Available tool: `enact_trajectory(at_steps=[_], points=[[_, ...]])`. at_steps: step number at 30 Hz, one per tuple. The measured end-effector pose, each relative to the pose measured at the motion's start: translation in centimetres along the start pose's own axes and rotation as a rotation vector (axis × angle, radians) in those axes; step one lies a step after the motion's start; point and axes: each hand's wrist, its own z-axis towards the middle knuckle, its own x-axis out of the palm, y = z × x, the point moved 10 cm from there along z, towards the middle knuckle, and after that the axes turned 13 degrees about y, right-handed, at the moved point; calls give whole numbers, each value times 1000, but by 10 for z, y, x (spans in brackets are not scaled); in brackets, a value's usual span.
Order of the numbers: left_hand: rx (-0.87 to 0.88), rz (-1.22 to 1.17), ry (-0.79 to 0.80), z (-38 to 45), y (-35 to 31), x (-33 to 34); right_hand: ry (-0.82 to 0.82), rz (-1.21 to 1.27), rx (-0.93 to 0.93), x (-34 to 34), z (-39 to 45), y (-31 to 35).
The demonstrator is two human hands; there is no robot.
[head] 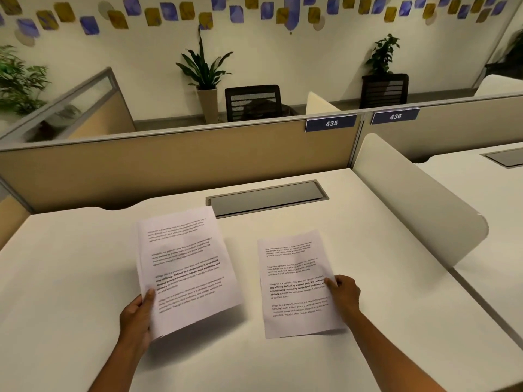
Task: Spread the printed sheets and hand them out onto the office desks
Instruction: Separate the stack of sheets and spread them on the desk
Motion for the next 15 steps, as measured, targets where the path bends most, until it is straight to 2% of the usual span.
enact_trajectory(at_steps=[15], points=[[-25, 17, 37, -6, 15, 21, -94, -92, 5, -14, 9, 3]])
